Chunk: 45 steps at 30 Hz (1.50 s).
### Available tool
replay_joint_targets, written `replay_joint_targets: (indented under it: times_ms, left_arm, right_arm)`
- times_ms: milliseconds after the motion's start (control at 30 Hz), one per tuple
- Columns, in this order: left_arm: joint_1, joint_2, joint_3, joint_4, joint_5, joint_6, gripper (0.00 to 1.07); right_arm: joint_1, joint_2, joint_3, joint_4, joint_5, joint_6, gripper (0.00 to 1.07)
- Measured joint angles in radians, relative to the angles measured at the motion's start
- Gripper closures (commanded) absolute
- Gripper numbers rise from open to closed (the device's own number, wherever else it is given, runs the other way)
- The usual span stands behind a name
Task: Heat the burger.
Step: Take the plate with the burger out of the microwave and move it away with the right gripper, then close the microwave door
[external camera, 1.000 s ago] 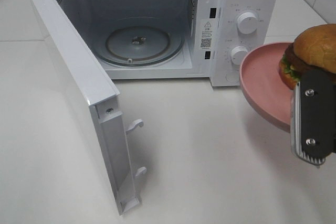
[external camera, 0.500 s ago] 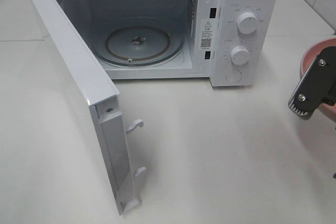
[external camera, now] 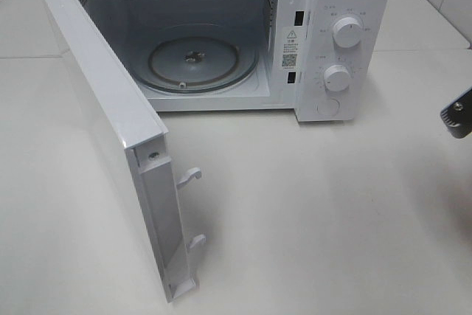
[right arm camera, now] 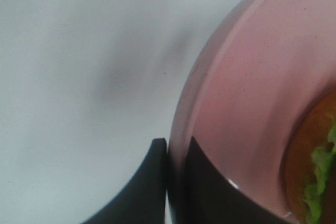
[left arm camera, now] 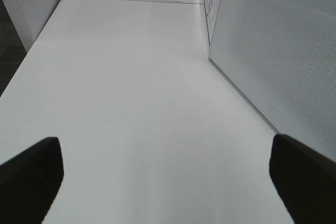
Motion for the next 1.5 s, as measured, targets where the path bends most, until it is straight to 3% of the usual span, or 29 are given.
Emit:
replay_joint_targets:
  times_ms: [333, 967, 1000, 1033, 1100, 1133, 1167, 1200, 1233, 1267, 1300, 1333, 1500]
  left_arm:
    - [0.0, 0.0, 0.0, 0.0, 0.0, 0.0, 0.06]
    - [0.0, 0.0, 0.0, 0.0, 0.0, 0.0, 0.06]
    - [0.0, 0.0, 0.0, 0.0, 0.0, 0.0, 0.06]
    - [0.0, 0.0, 0.0, 0.0, 0.0, 0.0, 0.06]
    - [0.0, 0.0, 0.0, 0.0, 0.0, 0.0, 0.06]
    - [0.0, 0.0, 0.0, 0.0, 0.0, 0.0, 0.06]
    - [0.0, 0.0, 0.0, 0.0, 0.0, 0.0, 0.06]
    - [0.0, 0.0, 0.0, 0.0, 0.0, 0.0, 0.06]
    - [0.0, 0.0, 0.0, 0.0, 0.0, 0.0, 0.06]
    - [0.0, 0.0, 0.0, 0.0, 0.0, 0.0, 0.06]
    - [0.0, 0.0, 0.0, 0.0, 0.0, 0.0, 0.06]
    - [0.0, 0.0, 0.0, 0.0, 0.0, 0.0, 0.06]
    - [0.0, 0.0, 0.0, 0.0, 0.0, 0.0, 0.06]
  right_arm:
    - [-0.247, 0.128, 0.0, 0.019, -0.145, 0.0, 1.07]
    - [-0.267, 0.377, -0.001, 0.046, -0.391, 0.019, 1.04]
    - [-0.267, 0.404, -0.001, 0.055, -0.418, 0.019, 0.97]
    - [-0.267, 0.404, -0.001, 0.055, -0.418, 0.019, 0.97]
    - [-0.267, 0.423, -0.002, 0.071, -0.442, 0.014, 0.77]
    - [-0.267, 0.423, -0.002, 0.071, -0.442, 0.014, 0.77]
    - [-0.267, 0.427, -0.003, 0.084, -0.45, 0.005, 0.59]
    - [-0.267, 0.427, -0.003, 0.084, -0.45, 0.005, 0.59]
    - [-0.267, 0.427, -0.004, 0.108, -0.454, -0.006, 0.5]
    - [-0.267, 0.427, -0.004, 0.125, -0.455, -0.01, 0.28]
    - [-0.267, 0.427, -0.004, 0.125, -0.455, -0.01, 0.28]
    - [-0.267, 0.427, -0.004, 0.157, -0.456, -0.012, 0.14]
    - [-0.267, 0.424, -0.014, 0.276, -0.454, -0.051, 0.11]
